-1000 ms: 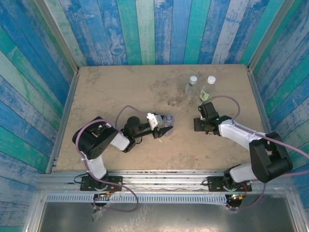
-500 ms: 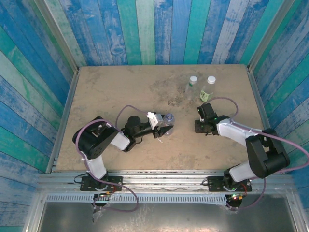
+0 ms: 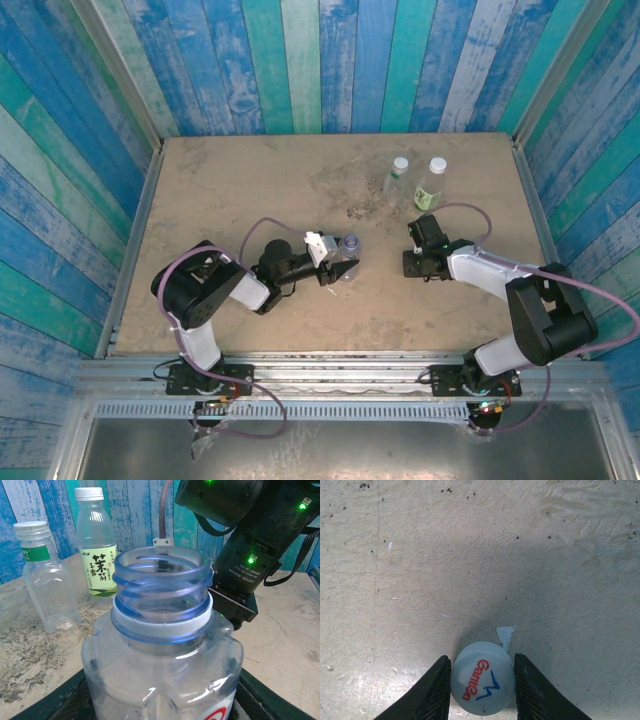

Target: Screw on the bottle caps

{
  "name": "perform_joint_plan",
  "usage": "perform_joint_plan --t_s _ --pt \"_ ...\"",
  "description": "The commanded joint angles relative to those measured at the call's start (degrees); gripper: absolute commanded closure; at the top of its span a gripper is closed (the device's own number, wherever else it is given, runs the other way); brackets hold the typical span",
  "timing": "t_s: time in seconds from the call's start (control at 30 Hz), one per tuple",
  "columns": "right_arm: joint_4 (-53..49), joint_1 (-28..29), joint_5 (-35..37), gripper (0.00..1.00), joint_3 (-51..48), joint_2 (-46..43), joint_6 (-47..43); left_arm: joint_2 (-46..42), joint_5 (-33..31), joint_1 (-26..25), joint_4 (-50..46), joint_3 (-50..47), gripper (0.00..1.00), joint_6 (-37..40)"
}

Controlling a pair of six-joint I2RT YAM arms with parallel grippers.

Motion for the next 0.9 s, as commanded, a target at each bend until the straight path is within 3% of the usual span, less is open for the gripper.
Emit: perform_joint_plan --t_s 0.0,0.4,0.87 --pt "-2.07 -0.04 -0.55 0.66 0.54 -0.69 0.19 1.44 -0.2 0.04 -0.1 0.63 0.39 -0.08" --pt "-7.8 1.68 -2.79 0.65 4.87 -5.05 -3.04 1.56 0.61 -0.02 -0.51 0.85 0.39 -0.55" --pt "-21.23 12.52 -6.42 0.63 22.03 -7.53 -7.06 3.0 -0.03 0.15 -0.77 1.53 0.41 -0.92"
